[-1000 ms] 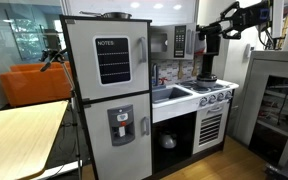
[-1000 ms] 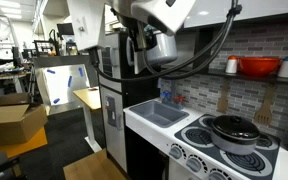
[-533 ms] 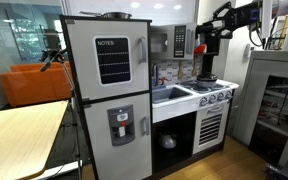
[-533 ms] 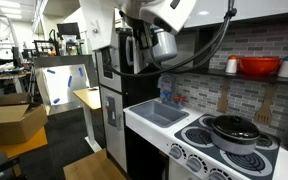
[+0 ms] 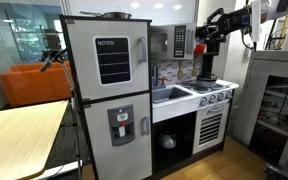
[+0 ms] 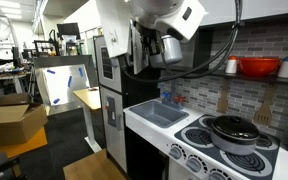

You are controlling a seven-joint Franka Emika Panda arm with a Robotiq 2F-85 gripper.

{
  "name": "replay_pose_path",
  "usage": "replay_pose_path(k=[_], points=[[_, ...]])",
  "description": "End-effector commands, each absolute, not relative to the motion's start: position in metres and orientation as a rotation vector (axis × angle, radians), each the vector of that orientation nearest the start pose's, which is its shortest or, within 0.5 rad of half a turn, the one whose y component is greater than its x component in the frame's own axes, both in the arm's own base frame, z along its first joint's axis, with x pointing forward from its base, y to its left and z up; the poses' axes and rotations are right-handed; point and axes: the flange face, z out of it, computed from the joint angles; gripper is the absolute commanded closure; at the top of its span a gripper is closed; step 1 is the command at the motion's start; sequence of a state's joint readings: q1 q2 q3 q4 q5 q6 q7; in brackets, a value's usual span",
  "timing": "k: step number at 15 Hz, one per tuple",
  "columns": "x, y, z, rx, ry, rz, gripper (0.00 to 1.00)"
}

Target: Move the pot from the sink to the top cabinet then close the cabinet door

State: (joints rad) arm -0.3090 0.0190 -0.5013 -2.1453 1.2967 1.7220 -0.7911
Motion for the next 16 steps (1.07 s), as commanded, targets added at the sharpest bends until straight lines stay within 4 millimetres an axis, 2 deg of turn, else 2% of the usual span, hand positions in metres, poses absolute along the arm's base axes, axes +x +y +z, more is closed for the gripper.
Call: replay_pose_path(k=[1,8,13,16], points=[[0.441,-0.325,0.428,-1.857,0.511,-0.714,0.86],[0.474,-0.32,0.429,-1.846,0.477,-0.724,0.86],[0.497,-0.313,0.419,-1.837,0.448,-0.723,0.86],[0.503,-0.313,0.413,-1.834,0.447,-0.725,0.86]])
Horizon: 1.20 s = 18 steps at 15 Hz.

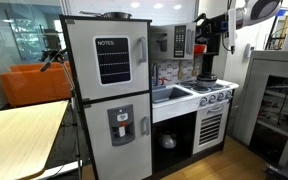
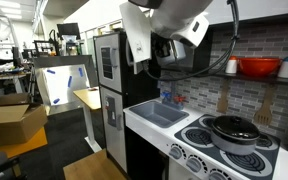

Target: Move the pot from the sink to the top cabinet then close the cabinet door

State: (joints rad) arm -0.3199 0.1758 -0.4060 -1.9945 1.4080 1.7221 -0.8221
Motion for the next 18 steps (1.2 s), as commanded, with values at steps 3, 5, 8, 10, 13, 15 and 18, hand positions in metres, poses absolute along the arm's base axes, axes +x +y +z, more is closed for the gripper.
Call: replay_pose_path(k=[3,5,8,10,13,15,18], points=[[0.506,-0.313,0.41,-1.835,0.445,-0.728,0.86],[0.508,-0.313,0.409,-1.835,0.443,-0.729,0.86],[0.514,-0.31,0.41,-1.831,0.429,-0.731,0.86],[0.52,-0.308,0.41,-1.825,0.423,-0.736,0.86],[0.532,-0.305,0.409,-1.815,0.411,-0.747,0.86],[0.54,-0.302,0.408,-1.81,0.403,-0.748,0.86],[0.549,-0.301,0.405,-1.807,0.398,-0.747,0.86]])
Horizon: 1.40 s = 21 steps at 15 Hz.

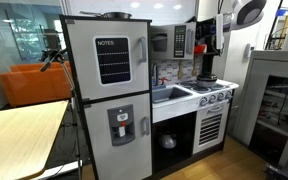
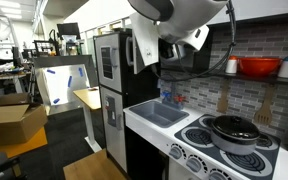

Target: Move the pot from the sink to the top cabinet then close the cabinet door

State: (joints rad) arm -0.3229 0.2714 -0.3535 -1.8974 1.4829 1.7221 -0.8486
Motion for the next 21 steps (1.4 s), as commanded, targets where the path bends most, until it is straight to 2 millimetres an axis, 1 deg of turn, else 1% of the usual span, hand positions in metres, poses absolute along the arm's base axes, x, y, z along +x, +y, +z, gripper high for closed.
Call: replay_pose_path(k=[1,14,21], points=[[0.55,-0.301,0.403,-1.807,0.398,-0.744,0.86],[0.571,-0.3,0.39,-1.794,0.395,-0.734,0.86],[0.573,-0.3,0.389,-1.789,0.393,-0.731,0.86]])
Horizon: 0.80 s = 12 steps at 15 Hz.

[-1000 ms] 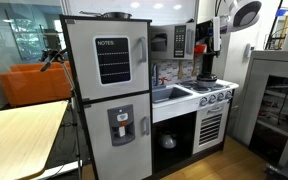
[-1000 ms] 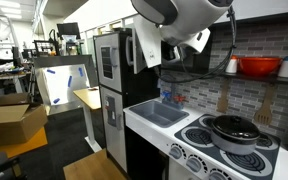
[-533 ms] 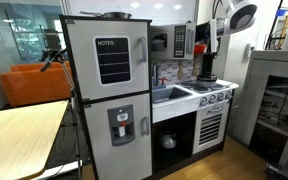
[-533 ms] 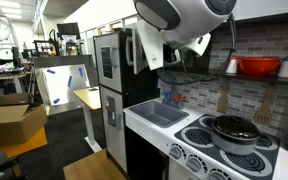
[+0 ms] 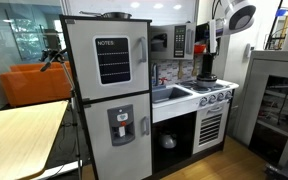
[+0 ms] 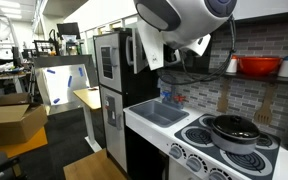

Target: Move the pot from the sink to the top cabinet then close the cabinet door

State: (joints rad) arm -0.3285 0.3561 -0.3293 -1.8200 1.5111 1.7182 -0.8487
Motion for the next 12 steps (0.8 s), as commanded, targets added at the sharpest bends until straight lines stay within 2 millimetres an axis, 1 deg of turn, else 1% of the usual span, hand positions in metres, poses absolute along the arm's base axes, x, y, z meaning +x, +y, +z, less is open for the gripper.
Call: replay_pose_path(k=[1,3,4,5,6,9,10,12], points=[[0.5732,-0.2997,0.3886,-1.788,0.394,-0.73,0.86],[0.5738,-0.2991,0.3885,-1.789,0.395,-0.726,0.86],[0.5741,-0.2985,0.3886,-1.79,0.394,-0.726,0.36],[0.5743,-0.2983,0.3886,-1.79,0.393,-0.726,0.34],[0.5749,-0.2982,0.3892,-1.788,0.393,-0.728,0.29],[0.5768,-0.2979,0.39,-1.782,0.392,-0.732,0.06],[0.577,-0.2981,0.39,-1.781,0.391,-0.734,0.02],[0.5778,-0.299,0.3892,-1.778,0.394,-0.735,0.0]])
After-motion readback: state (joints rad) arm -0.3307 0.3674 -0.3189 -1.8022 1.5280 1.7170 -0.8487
